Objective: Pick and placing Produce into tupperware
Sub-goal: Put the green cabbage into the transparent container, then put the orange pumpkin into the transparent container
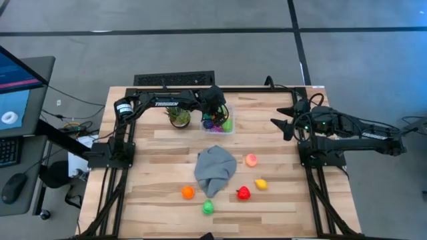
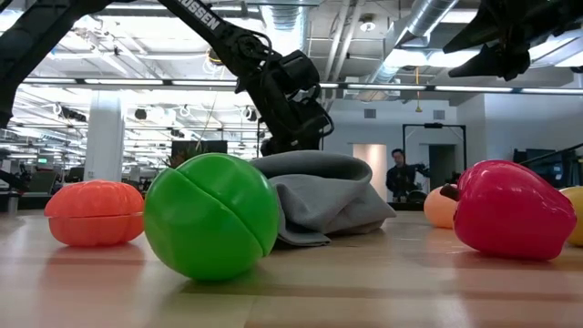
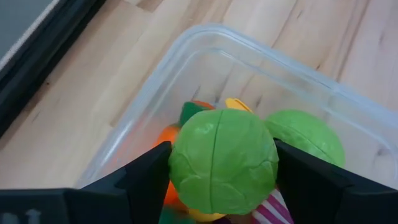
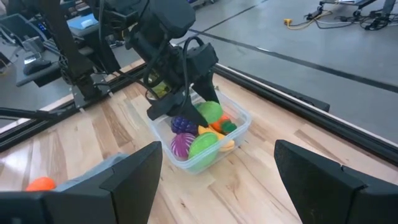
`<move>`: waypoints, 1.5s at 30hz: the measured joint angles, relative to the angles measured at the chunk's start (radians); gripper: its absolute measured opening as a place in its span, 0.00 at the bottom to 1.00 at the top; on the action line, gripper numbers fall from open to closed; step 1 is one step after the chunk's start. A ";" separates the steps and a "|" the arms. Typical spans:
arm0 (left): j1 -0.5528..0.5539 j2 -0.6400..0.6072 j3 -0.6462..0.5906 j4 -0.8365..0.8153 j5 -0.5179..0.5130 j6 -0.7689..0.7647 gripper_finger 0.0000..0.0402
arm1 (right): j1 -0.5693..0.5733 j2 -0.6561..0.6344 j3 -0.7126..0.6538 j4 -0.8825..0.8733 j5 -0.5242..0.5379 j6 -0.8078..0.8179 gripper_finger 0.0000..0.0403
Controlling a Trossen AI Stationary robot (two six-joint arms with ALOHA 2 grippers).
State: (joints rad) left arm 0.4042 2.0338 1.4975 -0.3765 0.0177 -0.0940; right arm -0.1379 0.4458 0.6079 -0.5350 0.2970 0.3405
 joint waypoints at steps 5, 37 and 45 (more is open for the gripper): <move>0.000 0.000 0.000 0.000 0.005 0.000 0.69 | 0.000 0.000 0.000 0.000 0.000 0.008 0.83; 0.025 -0.007 0.366 -0.670 0.272 0.196 0.71 | 0.000 0.000 0.000 -0.004 0.000 0.008 0.83; -0.026 -0.033 0.398 -1.043 0.356 0.205 0.71 | 0.000 0.000 0.000 -0.004 -0.002 0.002 0.83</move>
State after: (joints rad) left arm 0.3780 2.0004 1.8951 -1.4198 0.3741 0.1112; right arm -0.1379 0.4456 0.6075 -0.5392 0.2953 0.3428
